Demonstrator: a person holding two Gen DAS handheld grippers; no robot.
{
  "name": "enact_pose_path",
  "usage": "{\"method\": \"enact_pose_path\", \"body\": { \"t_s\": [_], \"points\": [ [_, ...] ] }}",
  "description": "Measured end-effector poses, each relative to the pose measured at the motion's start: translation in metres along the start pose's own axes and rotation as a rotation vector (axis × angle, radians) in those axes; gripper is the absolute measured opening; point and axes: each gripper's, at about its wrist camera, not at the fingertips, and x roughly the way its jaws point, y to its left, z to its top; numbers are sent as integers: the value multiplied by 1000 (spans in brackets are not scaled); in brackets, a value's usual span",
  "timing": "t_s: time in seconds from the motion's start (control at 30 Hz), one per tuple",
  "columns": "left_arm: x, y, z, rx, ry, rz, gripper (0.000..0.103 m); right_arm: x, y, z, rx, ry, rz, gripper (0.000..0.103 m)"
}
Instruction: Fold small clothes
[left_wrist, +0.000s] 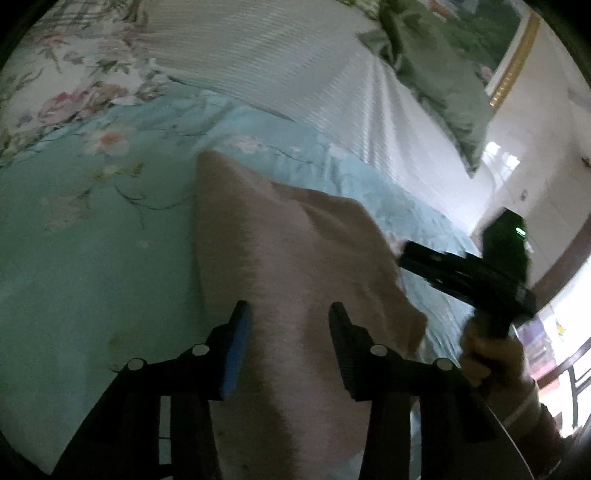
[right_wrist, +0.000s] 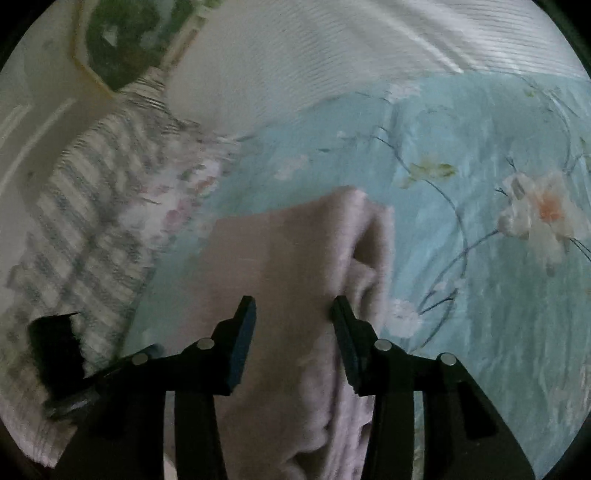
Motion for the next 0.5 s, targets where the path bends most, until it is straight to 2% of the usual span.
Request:
{"method": "enact_pose_path", "body": {
  "t_s": [0.13,0.2,0.3,0.37,0.5],
  "points": [
    [6,-7,-5,44,27,-22,42,16,-8,1,27,35,17,15],
    [9,-8,-7,55,40,-27,38,5,-6,6,40,-8,51,10],
    [8,-11,-5,64,47,-52,35,-23,-5,12,50,-109,114,7],
    [7,-14,-5,81,44,-52,35,-31,-12,9,61,-135,100,7],
    [17,-14,-10,88,74,-62,34,-2,-40,-6,124,-37,11,7]
  ]
}}
